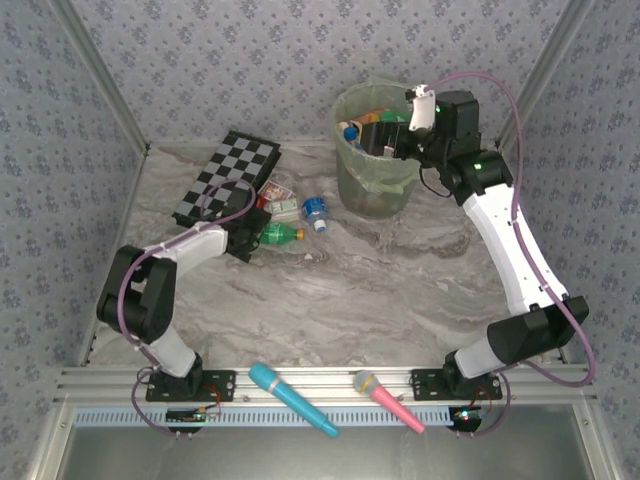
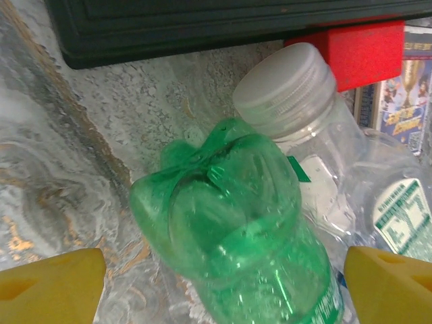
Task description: Put the plastic bottles in the bin
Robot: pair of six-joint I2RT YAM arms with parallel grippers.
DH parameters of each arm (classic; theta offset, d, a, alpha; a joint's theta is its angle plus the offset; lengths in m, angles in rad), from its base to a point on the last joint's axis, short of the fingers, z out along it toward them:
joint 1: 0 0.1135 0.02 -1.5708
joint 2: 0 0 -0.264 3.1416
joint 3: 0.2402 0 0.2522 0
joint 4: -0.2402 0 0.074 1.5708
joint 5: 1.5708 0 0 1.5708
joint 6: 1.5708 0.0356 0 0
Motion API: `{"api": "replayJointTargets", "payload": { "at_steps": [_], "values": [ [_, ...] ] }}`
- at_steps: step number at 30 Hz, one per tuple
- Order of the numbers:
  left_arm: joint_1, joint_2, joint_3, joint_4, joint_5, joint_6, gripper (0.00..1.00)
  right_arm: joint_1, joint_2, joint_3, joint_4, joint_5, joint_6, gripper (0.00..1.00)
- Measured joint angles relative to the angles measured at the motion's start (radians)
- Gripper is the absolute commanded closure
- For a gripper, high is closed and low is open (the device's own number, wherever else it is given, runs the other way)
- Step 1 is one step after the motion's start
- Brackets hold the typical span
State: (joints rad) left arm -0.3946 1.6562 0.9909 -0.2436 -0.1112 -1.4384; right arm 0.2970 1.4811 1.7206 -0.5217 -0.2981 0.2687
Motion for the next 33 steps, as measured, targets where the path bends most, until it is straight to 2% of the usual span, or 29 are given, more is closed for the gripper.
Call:
{"api": "replayJointTargets", "payload": {
  "at_steps": [11,16,22,33],
  "values": [
    [0.002,0.097,0.001,0.098,0.021,-0.053,0.18,-0.016,-0.022,-0.001,-0.017,0.017,-0.016,0.0],
    [0.002,0.1,0.001,0.099,0.023,-0.063,0.33,-0.02,-0.023,-0.003,-0.028,0.023,-0.016,0.0],
    [0.002,0.098,-0.002,0.125,0.033,-0.062,0.38,-0.021,-0.032,-0.012,-0.028,0.026,-0.016,0.0],
    [0.0,-0.092,-0.028,0.067,0.034,-0.002,0.38,-0.021,-0.034,-0.021,-0.028,0.026,-0.015,0.0]
  ]
}}
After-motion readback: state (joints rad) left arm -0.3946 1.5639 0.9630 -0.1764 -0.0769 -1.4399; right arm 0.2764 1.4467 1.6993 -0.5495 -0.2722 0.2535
